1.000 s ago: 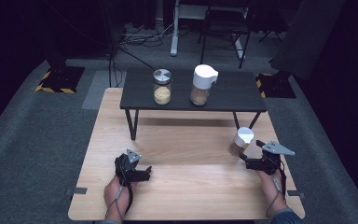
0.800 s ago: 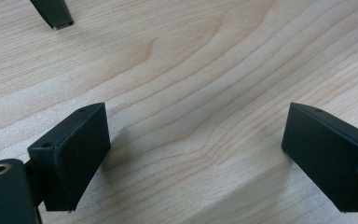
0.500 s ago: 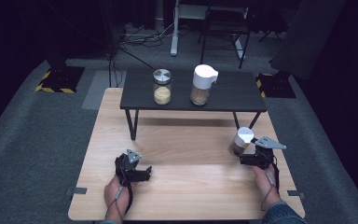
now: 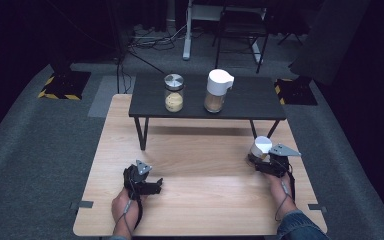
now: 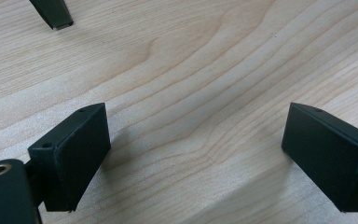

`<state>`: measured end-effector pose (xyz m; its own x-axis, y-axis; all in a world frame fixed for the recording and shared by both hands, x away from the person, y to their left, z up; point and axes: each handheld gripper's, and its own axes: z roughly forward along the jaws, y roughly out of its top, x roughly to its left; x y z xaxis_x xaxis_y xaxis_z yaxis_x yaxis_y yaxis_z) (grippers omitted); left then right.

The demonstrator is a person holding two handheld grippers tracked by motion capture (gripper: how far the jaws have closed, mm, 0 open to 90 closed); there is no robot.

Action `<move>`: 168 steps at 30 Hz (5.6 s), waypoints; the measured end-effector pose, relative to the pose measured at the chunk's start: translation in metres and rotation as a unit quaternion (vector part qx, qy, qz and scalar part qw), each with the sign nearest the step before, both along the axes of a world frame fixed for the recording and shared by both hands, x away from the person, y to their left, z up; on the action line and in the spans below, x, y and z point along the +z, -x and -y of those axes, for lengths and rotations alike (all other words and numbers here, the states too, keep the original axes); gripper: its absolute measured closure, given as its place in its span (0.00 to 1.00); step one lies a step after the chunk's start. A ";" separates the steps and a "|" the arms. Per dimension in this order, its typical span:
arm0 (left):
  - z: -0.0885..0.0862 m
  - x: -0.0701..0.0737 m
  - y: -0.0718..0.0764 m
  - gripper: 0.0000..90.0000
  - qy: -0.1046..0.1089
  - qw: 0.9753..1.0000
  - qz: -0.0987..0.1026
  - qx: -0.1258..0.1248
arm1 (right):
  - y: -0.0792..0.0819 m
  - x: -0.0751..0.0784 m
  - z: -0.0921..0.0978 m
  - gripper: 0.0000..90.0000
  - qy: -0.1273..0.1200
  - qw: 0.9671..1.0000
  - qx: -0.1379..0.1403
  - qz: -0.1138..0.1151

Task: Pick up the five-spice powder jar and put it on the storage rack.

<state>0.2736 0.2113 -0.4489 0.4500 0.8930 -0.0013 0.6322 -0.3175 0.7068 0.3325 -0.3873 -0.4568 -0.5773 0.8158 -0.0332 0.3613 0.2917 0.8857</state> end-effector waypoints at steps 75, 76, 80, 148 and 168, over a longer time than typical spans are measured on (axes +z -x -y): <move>0.000 0.000 0.000 0.09 0.000 1.000 -0.001 -0.001 | 0.006 0.194 -0.005 0.33 -0.016 0.998 0.037 0.052; 0.000 0.000 0.000 0.09 0.001 1.000 -0.001 -0.001 | 0.005 0.197 -0.007 0.33 -0.014 0.998 0.038 0.054; 0.000 0.000 0.000 0.09 0.001 1.000 -0.001 -0.001 | -0.002 0.206 -0.015 0.33 -0.011 0.997 0.042 0.059; 0.000 0.000 0.000 0.09 0.001 1.000 -0.001 0.000 | -0.022 0.203 -0.002 0.09 -0.053 0.997 0.035 0.032; 0.000 0.000 0.000 0.09 0.002 1.000 -0.001 0.001 | 0.011 0.145 0.017 0.11 -0.022 0.999 0.022 0.013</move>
<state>0.2736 0.2116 -0.4488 0.4478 0.8941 -0.0059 0.6350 -0.3134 0.7061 0.3217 -0.4043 -0.3115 -0.6119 0.7908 -0.0136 0.3251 0.2671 0.9072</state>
